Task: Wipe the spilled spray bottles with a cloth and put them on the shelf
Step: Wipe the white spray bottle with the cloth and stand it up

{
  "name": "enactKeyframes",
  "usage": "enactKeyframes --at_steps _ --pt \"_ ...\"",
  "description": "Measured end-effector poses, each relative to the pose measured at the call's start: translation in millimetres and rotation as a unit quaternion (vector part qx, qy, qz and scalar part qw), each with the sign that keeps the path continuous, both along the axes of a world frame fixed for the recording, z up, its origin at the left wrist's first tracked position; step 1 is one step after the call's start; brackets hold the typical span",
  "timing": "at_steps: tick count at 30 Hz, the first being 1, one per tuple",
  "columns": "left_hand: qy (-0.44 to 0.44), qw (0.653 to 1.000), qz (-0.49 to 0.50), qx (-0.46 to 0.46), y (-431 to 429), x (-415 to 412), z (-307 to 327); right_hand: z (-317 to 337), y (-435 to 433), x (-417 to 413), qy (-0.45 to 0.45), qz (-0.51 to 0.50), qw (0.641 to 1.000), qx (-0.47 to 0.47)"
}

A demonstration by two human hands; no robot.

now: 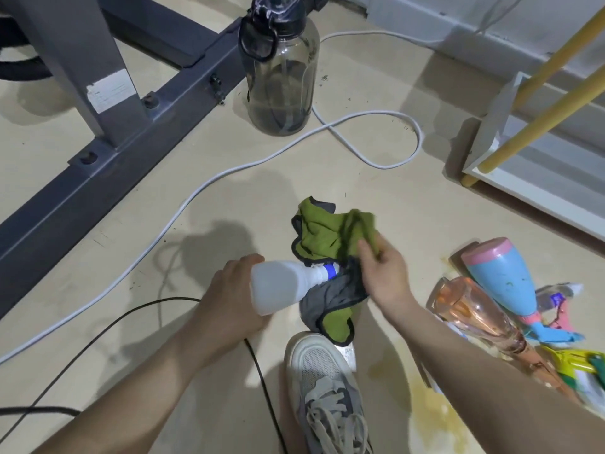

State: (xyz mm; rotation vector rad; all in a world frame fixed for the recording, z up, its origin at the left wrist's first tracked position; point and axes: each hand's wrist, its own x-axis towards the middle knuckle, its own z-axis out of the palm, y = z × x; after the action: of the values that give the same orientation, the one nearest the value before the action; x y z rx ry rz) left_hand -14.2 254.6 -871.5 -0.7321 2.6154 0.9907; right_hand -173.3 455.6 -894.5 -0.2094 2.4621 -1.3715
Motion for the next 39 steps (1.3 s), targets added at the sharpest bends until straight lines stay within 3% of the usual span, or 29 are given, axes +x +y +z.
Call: enactKeyframes --at_steps 2,3,6,8,10,13,19,22,23,24,26,27,29,31,33,37,39 --pt "0.011 0.999 -0.028 -0.022 0.7 4.5 -4.3 -22.7 1.5 20.0 0.026 0.161 0.984 0.072" --pt "0.011 0.998 -0.041 -0.037 1.0 7.3 -5.6 -33.5 3.9 25.2 0.034 0.195 0.974 0.114" --pt "-0.036 0.989 -0.092 -0.107 2.6 7.7 -7.8 -42.2 4.8 13.8 0.029 0.119 0.984 0.132" --pt "-0.064 0.975 -0.138 -0.159 4.9 -4.5 -6.8 -26.6 -7.6 -1.3 -0.031 0.015 0.991 0.132" --pt "-0.099 0.965 -0.165 -0.177 8.1 -21.2 -5.8 -7.9 -15.8 -20.6 -0.108 -0.149 0.982 0.039" --pt "-0.130 0.971 -0.141 -0.143 3.9 -35.6 -9.0 29.1 -12.5 -34.8 -0.186 -0.347 0.907 -0.151" --pt "-0.048 0.991 -0.107 -0.059 -0.8 -28.7 -2.9 90.2 10.7 -48.8 -0.159 -0.486 0.779 -0.364" --pt "-0.007 0.995 -0.098 -0.026 -5.1 -14.0 9.0 108.0 19.3 -66.1 -0.189 -0.462 0.732 -0.463" --pt "0.000 0.996 -0.090 -0.019 -6.9 -8.6 12.9 110.9 21.3 -71.8 -0.211 -0.415 0.751 -0.468" --pt "0.007 0.997 -0.072 -0.016 -7.9 -4.0 15.9 114.9 22.1 -74.6 -0.230 -0.353 0.796 -0.434" --pt "0.020 1.000 -0.017 -0.017 -7.1 -0.1 20.3 118.9 22.1 -71.2 -0.194 -0.150 0.950 -0.193" --pt "0.022 1.000 0.006 -0.022 -5.9 -1.1 20.2 117.2 19.3 -64.2 -0.122 -0.020 0.991 -0.048" --pt "0.023 0.999 0.017 -0.042 -1.8 -7.0 17.0 109.3 7.1 -42.0 0.016 0.182 0.975 0.127" --pt "0.032 0.997 0.013 -0.070 3.9 -11.0 11.2 93.6 -6.5 -13.8 0.021 0.279 0.951 0.133" --pt "0.037 0.994 0.003 -0.106 12.2 -10.7 2.9 72.6 -17.0 1.5 -0.024 0.276 0.956 0.091" --pt "0.027 0.982 -0.030 -0.184 30.4 -11.7 -3.7 72.6 -28.3 0.7 -0.018 0.227 0.971 0.069" --pt "0.019 0.975 -0.040 -0.217 33.5 -18.3 -2.7 86.7 -29.8 -6.1 -0.085 0.147 0.985 -0.018"
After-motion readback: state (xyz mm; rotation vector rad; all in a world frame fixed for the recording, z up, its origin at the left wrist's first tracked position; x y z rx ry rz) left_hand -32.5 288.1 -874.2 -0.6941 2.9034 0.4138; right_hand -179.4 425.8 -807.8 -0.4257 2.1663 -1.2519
